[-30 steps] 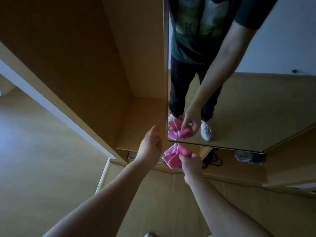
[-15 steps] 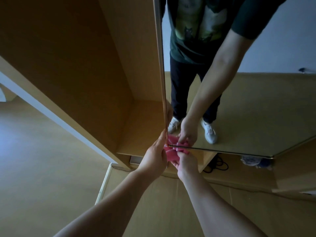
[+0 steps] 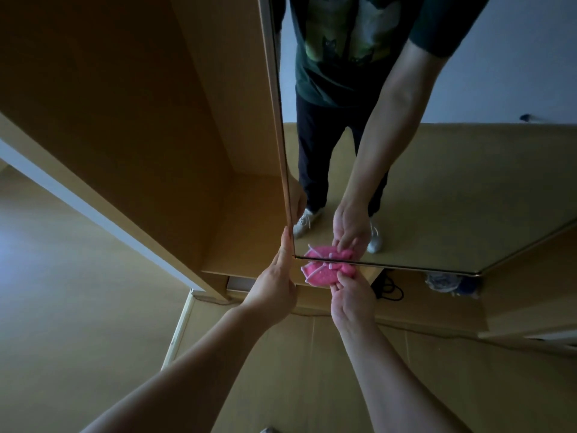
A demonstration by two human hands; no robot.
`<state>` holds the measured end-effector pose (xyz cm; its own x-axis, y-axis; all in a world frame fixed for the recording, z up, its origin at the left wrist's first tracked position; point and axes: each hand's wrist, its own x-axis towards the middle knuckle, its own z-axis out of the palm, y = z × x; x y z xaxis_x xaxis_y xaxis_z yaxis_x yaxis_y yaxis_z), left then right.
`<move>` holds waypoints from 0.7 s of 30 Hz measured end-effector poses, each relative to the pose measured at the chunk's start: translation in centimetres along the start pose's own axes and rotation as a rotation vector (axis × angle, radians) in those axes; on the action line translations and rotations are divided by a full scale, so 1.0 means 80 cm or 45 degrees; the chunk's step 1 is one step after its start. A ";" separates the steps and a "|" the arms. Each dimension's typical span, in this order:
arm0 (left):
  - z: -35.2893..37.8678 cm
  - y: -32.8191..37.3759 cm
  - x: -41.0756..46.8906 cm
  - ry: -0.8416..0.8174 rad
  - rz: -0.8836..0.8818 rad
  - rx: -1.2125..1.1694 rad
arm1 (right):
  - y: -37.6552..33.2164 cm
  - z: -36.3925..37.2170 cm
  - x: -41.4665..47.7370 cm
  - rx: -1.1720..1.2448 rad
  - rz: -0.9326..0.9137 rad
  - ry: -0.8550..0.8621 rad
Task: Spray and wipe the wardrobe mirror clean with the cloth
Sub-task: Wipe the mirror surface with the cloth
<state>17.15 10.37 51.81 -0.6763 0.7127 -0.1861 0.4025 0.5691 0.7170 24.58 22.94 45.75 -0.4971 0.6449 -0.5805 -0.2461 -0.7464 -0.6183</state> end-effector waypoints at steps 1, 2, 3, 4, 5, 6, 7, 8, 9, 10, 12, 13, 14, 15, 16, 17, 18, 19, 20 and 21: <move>0.002 0.000 -0.001 0.015 0.006 0.012 | -0.002 -0.002 0.000 0.014 -0.019 0.040; 0.003 0.000 -0.001 0.028 0.002 0.015 | -0.005 -0.005 0.001 0.036 -0.031 0.062; 0.005 0.001 -0.003 0.035 -0.009 0.016 | -0.008 -0.009 0.002 0.063 -0.031 0.061; 0.006 0.002 -0.003 0.043 -0.012 0.020 | -0.012 -0.014 0.004 0.091 -0.020 0.040; 0.008 0.003 -0.003 0.051 -0.010 0.026 | -0.016 -0.018 0.005 0.110 -0.001 0.008; 0.009 0.005 -0.004 0.061 -0.006 0.031 | -0.020 -0.023 0.005 0.120 0.019 -0.021; 0.011 0.007 -0.004 0.073 -0.002 0.032 | -0.024 -0.027 0.006 0.130 0.037 -0.039; 0.013 0.008 -0.004 0.084 -0.005 0.031 | -0.027 -0.030 0.008 0.142 0.051 -0.047; 0.015 0.008 -0.004 0.091 -0.015 0.029 | -0.029 -0.033 0.010 0.151 0.062 -0.043; 0.016 0.009 -0.004 0.099 -0.024 0.026 | -0.032 -0.035 0.013 0.157 0.071 -0.034; 0.020 0.007 -0.004 0.118 -0.034 0.038 | -0.037 -0.041 0.016 0.168 0.080 -0.038; 0.022 0.004 -0.004 0.128 -0.039 0.053 | -0.040 -0.044 0.017 0.161 0.081 -0.058; 0.024 0.002 -0.006 0.134 -0.048 0.070 | -0.044 -0.047 0.018 0.146 0.078 -0.082; 0.027 -0.001 -0.008 0.135 -0.064 0.085 | -0.048 -0.051 0.018 0.129 0.073 -0.107; 0.030 -0.004 -0.012 0.131 -0.087 0.093 | -0.052 -0.054 0.018 0.114 0.069 -0.130; 0.033 -0.007 -0.017 0.127 -0.115 0.094 | -0.056 -0.057 0.019 0.099 0.068 -0.151; 0.036 -0.009 -0.022 0.125 -0.138 0.090 | -0.060 -0.060 0.019 0.078 0.070 -0.173; 0.040 -0.011 -0.027 0.127 -0.151 0.086 | -0.064 -0.063 0.019 0.057 0.073 -0.199; 0.043 -0.012 -0.031 0.129 -0.155 0.083 | -0.068 -0.067 0.020 0.036 0.078 -0.224; 0.047 -0.013 -0.037 0.131 -0.155 0.082 | -0.072 -0.071 0.020 0.010 0.088 -0.248</move>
<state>21.03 9.25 49.11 -0.7809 0.5928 -0.1971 0.3497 0.6762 0.6484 29.91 29.24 45.39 -0.6643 0.5485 -0.5078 -0.2117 -0.7896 -0.5759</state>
